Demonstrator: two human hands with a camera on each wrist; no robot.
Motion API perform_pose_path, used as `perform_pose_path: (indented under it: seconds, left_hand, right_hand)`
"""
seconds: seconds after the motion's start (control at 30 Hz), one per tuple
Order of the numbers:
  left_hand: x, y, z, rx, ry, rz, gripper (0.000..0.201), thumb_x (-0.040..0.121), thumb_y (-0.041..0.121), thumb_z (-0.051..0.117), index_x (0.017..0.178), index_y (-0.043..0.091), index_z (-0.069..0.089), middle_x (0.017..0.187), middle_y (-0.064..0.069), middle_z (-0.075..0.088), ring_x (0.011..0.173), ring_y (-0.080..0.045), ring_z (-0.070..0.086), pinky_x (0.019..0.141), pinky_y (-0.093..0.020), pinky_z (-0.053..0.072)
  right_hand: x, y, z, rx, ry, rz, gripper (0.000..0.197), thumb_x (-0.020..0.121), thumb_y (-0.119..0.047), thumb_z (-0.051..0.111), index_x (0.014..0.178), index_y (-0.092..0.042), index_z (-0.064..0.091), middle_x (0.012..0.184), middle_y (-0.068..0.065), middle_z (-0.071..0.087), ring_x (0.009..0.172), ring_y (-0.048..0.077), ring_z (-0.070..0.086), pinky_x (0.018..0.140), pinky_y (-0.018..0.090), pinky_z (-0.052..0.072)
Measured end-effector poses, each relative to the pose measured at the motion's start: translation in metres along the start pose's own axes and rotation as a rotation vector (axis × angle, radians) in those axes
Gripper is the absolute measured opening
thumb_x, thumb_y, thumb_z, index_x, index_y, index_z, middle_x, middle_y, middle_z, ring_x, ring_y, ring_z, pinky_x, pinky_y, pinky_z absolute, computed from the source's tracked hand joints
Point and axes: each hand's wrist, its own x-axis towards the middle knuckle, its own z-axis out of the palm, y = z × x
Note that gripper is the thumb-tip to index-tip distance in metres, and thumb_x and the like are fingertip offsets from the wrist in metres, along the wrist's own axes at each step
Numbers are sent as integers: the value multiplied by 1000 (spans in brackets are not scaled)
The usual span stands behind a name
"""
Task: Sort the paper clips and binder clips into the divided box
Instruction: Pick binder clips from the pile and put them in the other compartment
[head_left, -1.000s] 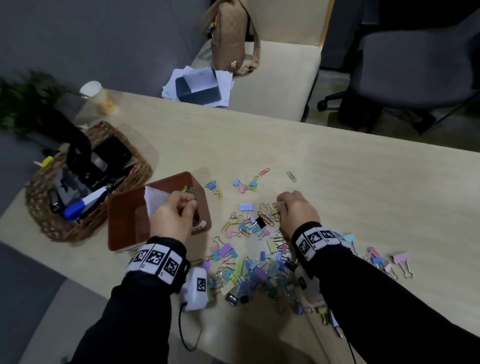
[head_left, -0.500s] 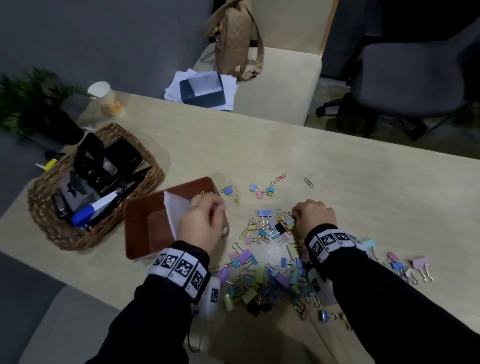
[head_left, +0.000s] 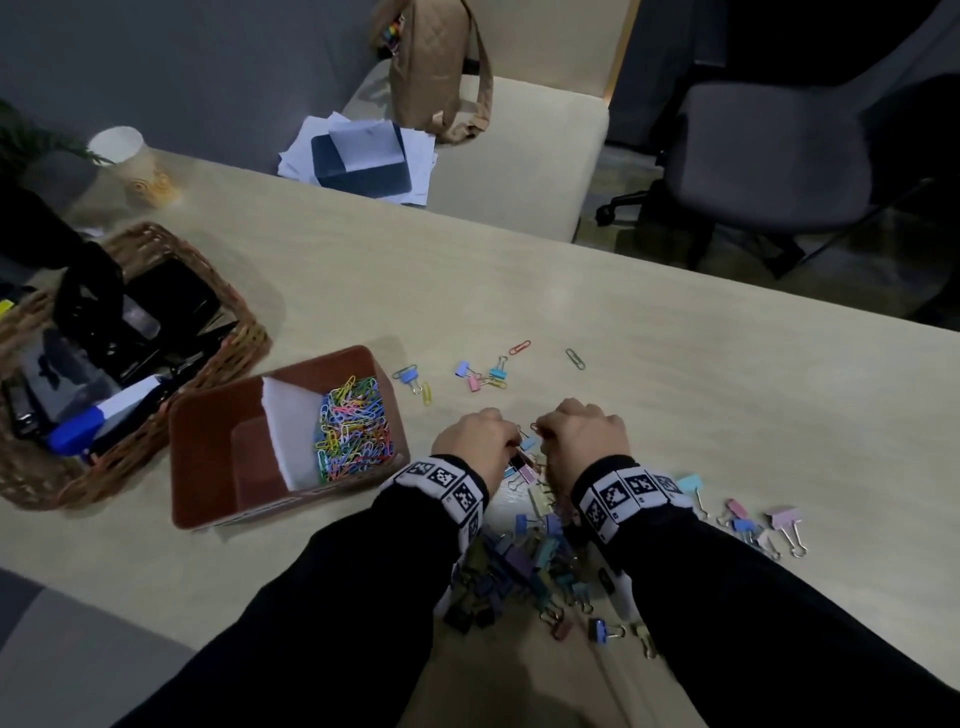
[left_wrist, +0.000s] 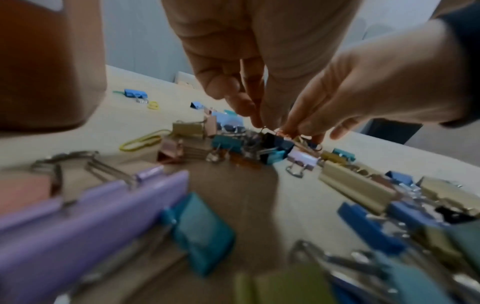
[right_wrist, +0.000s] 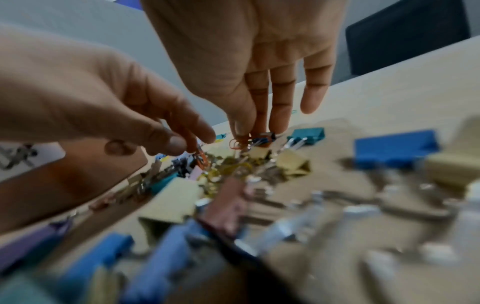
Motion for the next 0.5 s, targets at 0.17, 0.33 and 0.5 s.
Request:
perform_pose_path:
  seconds: [0.17,0.33,0.5]
  left_hand:
    - [-5,4,-3,37,36,33,20,95,27,48,102,20,65,104,-5,55,97,-27,57,73,-34,48]
    - [-18,3,-9,-283,152,-76,8,89,18,53,85,16,60,87,-1,63,81,-22,60,73,-34,51]
    - [-36,-6,-13,-541,235,-187,19,83,14,62,68,19,52,66,6,60,63,-13,56,58,-22,44]
  right_hand:
    - [-2,-6,-4,-16,24,-4,23,87,-22,54,106,-26,63,114,-3,53,110,23,46,89,38,35]
    - [-18,2,-17,292,165,154,9,88,-25,56,90,-22,64,98,-4,60,98,21,54,83,34,41]
    - [-27,10,-18,828,209,414,13,81,-11,65,72,-14,57,69,0,62,64,19,56,57,25,44]
